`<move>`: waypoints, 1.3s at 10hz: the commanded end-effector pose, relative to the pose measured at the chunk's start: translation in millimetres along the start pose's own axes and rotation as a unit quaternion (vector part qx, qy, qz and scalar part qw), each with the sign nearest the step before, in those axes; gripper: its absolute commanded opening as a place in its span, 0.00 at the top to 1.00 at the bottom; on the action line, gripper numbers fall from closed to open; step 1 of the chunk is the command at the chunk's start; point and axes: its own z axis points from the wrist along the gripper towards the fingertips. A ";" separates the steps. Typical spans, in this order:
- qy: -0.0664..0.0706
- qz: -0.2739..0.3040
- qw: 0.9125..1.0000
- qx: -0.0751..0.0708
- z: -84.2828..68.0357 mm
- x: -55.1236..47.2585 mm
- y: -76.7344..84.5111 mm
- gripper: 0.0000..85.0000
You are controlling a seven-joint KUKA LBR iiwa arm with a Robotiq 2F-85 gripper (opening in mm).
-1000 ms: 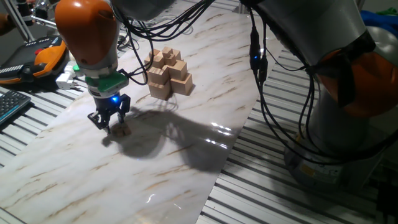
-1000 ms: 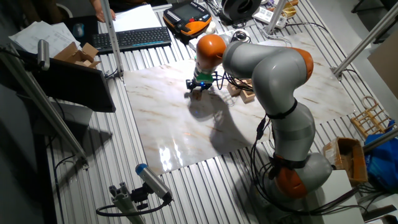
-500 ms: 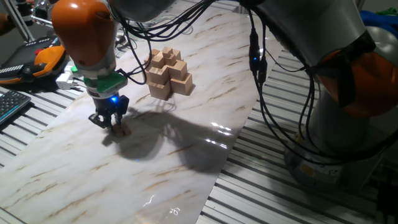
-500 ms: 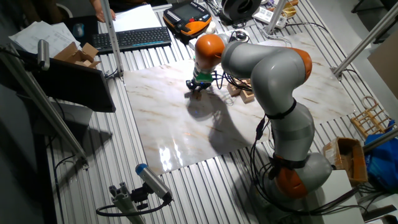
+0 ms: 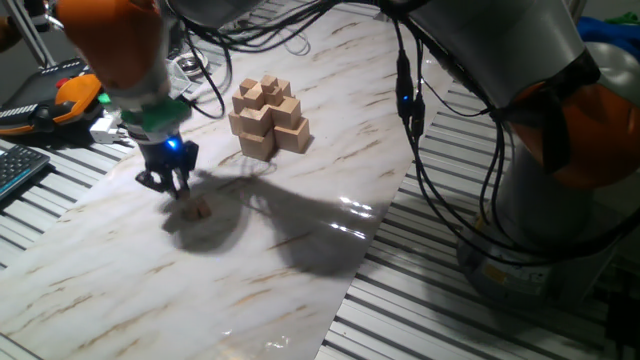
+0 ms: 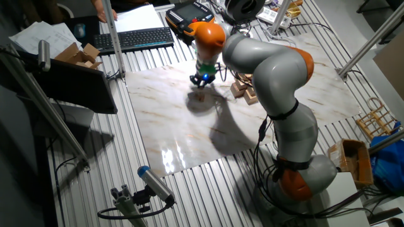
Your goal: Stack the blocks into a cross shape
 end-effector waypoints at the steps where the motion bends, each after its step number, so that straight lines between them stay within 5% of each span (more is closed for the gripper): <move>1: 0.009 -0.003 1.000 0.000 -36.0 -3.2 -10.7 1.00; 2: 0.014 -0.009 1.000 0.001 -57.1 -6.7 -26.3 1.00; 5: 0.010 -0.033 0.999 0.014 -88.9 -13.4 -64.8 1.00; 7: 0.015 -0.050 0.999 0.003 -107.6 -22.7 -93.5 1.00; 10: 0.007 -0.067 0.998 0.014 -127.2 -24.8 -126.2 1.00; 13: 0.008 -0.091 0.996 0.013 -130.6 -27.1 -158.8 1.00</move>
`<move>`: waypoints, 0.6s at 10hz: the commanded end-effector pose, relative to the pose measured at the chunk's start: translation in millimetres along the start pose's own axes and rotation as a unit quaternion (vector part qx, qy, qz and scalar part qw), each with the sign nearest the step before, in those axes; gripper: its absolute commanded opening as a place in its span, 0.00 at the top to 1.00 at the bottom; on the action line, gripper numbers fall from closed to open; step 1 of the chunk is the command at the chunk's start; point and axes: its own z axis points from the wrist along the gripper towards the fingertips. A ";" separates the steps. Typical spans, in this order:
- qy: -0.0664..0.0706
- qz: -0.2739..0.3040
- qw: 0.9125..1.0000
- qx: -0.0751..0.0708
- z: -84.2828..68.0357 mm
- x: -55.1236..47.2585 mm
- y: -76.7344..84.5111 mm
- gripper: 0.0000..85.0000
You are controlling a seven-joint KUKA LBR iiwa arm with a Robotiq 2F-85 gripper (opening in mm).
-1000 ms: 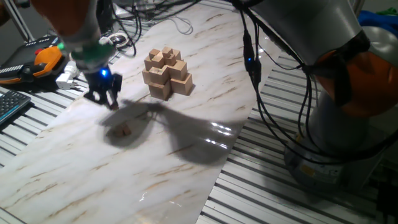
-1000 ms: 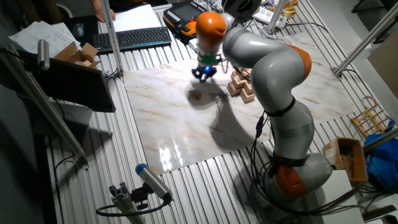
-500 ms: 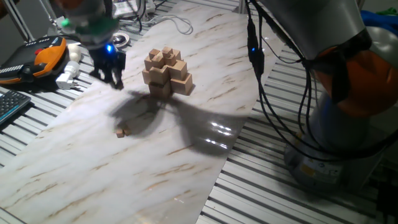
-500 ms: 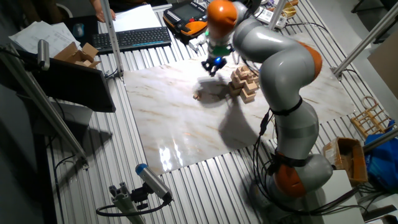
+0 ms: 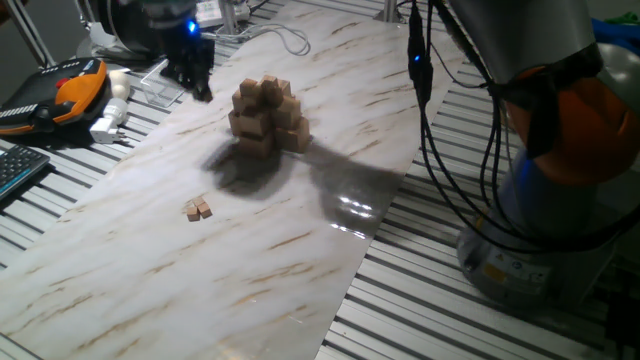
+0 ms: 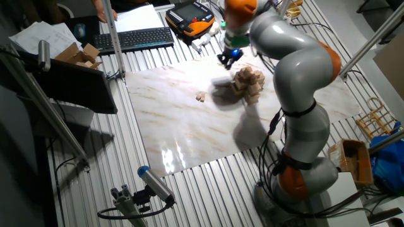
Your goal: Stack the blocks into a cross shape
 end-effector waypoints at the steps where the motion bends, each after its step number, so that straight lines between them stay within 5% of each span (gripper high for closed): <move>1: -0.002 -0.006 1.000 -0.004 3.3 1.4 -37.1 1.00; 6: -0.002 -0.015 1.000 -0.001 13.4 6.6 -63.7 1.00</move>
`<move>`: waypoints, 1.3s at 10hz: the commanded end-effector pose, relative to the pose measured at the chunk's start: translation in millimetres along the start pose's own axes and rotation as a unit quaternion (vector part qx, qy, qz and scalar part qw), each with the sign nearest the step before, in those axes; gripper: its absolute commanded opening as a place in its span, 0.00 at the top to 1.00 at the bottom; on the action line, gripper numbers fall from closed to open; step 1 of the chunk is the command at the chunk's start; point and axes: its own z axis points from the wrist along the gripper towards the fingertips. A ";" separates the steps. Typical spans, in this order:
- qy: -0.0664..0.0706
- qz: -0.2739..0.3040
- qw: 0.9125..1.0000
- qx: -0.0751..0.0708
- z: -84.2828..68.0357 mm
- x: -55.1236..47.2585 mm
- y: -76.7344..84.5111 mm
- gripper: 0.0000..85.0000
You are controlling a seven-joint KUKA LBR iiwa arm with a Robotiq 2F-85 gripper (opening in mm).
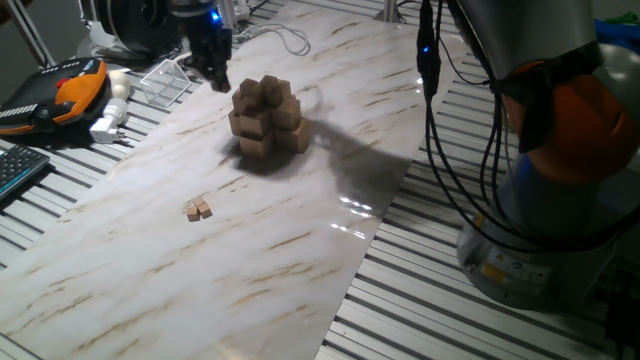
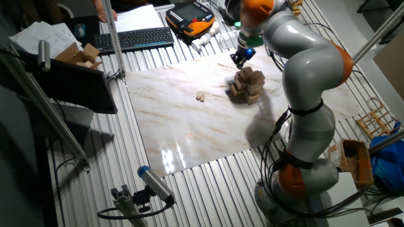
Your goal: Stack the blocks into a cross shape
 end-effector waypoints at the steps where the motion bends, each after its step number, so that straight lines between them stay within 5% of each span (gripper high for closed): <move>1: 0.001 0.000 1.000 0.000 -0.7 0.9 -3.6 1.00; 4: -0.002 0.001 1.000 0.013 2.3 4.7 -10.2 1.00; 7: -0.003 -0.010 1.000 -0.008 6.5 10.5 -18.9 1.00; 13: 0.012 -0.008 1.000 -0.025 8.7 7.6 -16.8 1.00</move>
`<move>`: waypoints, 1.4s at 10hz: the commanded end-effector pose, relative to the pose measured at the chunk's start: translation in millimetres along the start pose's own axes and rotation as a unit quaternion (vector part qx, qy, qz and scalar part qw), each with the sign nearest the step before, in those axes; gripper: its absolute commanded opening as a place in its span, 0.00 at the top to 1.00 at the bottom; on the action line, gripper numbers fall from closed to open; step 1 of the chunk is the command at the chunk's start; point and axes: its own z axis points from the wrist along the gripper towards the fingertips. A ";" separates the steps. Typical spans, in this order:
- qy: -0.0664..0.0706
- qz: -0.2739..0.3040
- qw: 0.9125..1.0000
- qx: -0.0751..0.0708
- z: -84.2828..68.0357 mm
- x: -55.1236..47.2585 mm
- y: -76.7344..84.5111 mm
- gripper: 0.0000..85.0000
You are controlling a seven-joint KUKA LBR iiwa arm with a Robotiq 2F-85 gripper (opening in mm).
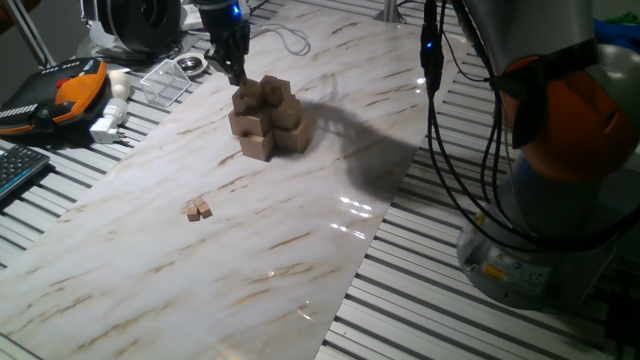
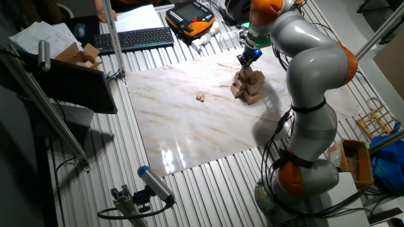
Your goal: Stack the blocks into a cross shape
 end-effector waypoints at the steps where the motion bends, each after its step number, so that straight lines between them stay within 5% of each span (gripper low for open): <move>1: 0.002 -0.001 1.000 -0.006 0.0 -0.4 0.3 1.00; 4: 0.013 -0.008 1.000 -0.021 1.8 -5.5 11.4 1.00; 5: 0.023 -0.002 1.000 -0.010 1.8 -5.5 11.4 1.00; 6: 0.019 -0.009 1.000 0.018 0.3 -5.6 12.6 1.00; 9: 0.029 -0.015 0.999 -0.005 -3.9 -4.5 7.4 1.00; 12: 0.030 0.007 0.999 0.007 -3.9 -4.5 7.4 1.00; 13: 0.036 0.001 0.999 -0.001 -3.9 -4.5 7.4 1.00; 14: 0.037 -0.014 0.999 0.010 -1.2 -2.0 2.9 1.00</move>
